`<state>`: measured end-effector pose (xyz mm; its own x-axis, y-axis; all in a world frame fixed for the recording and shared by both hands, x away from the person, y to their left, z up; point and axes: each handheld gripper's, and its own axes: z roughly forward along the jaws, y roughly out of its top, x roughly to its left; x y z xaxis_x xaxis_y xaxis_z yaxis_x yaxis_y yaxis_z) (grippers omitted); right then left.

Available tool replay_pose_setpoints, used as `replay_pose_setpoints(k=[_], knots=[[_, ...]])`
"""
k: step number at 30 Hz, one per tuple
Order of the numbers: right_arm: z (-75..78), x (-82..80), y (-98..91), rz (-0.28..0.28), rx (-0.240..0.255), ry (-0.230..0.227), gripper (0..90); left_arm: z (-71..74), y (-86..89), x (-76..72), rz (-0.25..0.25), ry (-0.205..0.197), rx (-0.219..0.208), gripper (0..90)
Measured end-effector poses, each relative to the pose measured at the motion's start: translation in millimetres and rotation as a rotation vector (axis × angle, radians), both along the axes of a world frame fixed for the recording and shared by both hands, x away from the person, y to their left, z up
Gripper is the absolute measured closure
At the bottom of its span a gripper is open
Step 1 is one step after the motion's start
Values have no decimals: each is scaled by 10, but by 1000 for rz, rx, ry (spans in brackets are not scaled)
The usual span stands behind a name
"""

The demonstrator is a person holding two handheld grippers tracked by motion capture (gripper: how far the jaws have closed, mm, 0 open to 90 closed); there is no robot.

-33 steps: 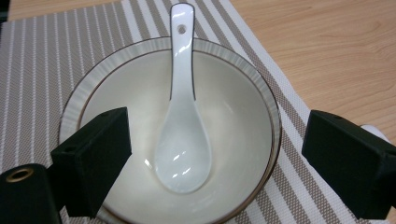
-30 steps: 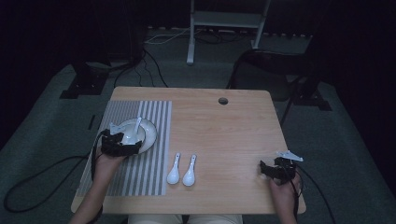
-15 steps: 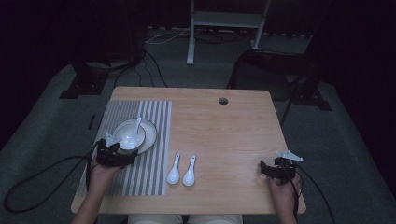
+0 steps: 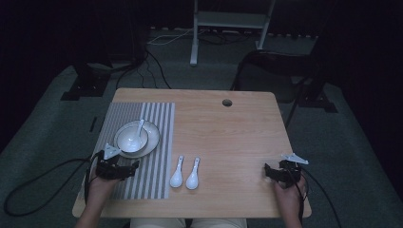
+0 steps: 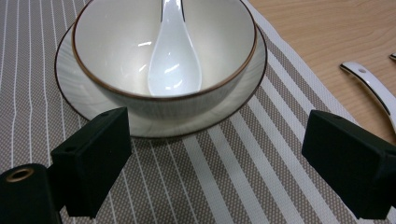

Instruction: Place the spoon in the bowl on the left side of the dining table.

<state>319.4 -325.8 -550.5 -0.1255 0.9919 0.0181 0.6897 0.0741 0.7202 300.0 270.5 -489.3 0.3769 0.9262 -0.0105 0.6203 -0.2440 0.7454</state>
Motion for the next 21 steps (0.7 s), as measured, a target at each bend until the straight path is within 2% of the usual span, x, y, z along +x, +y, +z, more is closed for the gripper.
replay_pose_setpoints(k=[11, 15, 21], knots=[[1, 0, 0, 0, 0, 1, 120, -174, 81, -183, 2, 23, -17, 84], [1, 0, 0, 0, -1, 1, 120, -212, 103, -260, -6, 19, -15, 84], [1, 0, 0, 0, -1, 1, 120, -276, 185, -365, 10, 17, -11, 84]])
